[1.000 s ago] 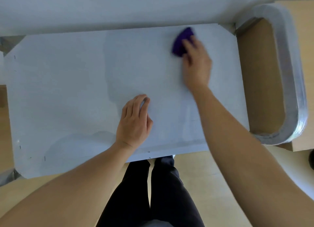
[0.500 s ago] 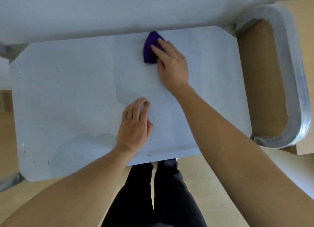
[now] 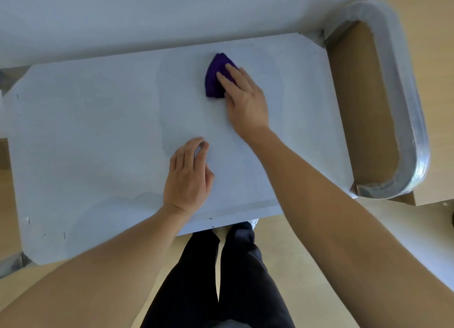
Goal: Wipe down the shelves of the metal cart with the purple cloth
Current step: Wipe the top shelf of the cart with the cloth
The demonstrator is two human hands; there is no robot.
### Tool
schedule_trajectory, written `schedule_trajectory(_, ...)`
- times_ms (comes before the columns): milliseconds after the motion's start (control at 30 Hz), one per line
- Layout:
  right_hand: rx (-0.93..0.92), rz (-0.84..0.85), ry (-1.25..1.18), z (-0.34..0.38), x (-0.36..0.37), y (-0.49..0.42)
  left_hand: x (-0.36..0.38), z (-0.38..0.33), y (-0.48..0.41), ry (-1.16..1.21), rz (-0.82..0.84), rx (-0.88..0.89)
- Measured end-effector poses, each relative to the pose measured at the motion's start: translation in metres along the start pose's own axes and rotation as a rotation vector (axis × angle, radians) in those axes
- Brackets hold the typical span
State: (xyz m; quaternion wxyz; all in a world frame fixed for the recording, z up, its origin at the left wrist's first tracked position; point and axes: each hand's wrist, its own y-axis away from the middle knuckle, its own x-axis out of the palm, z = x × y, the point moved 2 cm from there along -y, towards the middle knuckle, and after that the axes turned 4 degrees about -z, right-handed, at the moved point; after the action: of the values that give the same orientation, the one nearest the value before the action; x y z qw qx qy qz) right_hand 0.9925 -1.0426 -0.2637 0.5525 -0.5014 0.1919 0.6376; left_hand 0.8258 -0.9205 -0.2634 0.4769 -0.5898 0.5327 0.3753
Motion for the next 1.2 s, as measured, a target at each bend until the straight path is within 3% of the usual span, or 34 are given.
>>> schedule_trajectory(67,0.064,-0.062,0.032,-0.031,-0.018,-0.001,0.001,0.001,0.001,0.004,-0.001,0.0)
schedule_trajectory(200,0.498,-0.172,0.163,-0.099,-0.072,0.035,0.003,0.001,0.002,0.006,0.02,-0.015)
schedule_trajectory(300,0.647,-0.24,0.182,-0.08,-0.067,0.055,0.003,0.001,0.002,0.01,0.019,-0.021)
schedule_trajectory(400,0.473,-0.219,0.079,-0.019,-0.033,0.064,0.003,0.002,0.003,0.012,0.02,-0.03)
schedule_trajectory(467,0.266,-0.122,0.026,0.019,-0.018,0.078,0.004,0.001,0.003,0.018,0.018,-0.035)
schedule_trajectory(533,0.176,-0.036,0.017,0.02,-0.023,0.09,0.004,0.001,0.004,0.025,0.013,-0.03)
schedule_trajectory(600,0.198,-0.073,0.064,-0.009,-0.041,0.1,0.004,0.001,0.004,0.039,0.008,-0.026)
schedule_trajectory(733,0.542,-0.172,0.208,-0.072,-0.093,0.144,0.004,0.002,0.005,0.05,0.014,-0.021)
schedule_trajectory(867,0.734,-0.258,0.249,-0.052,-0.083,0.152,0.005,0.002,0.003,0.042,0.006,-0.02)
schedule_trajectory(933,0.693,-0.234,0.188,-0.018,-0.058,0.133,0.005,0.003,0.004,0.042,-0.006,-0.019)
schedule_trajectory(1067,0.349,-0.074,0.031,0.06,-0.017,0.105,0.0,0.008,0.005,0.061,-0.02,-0.003)
schedule_trajectory(1200,0.267,0.016,0.012,0.051,-0.018,0.091,-0.013,0.024,0.01,0.048,-0.028,0.039)
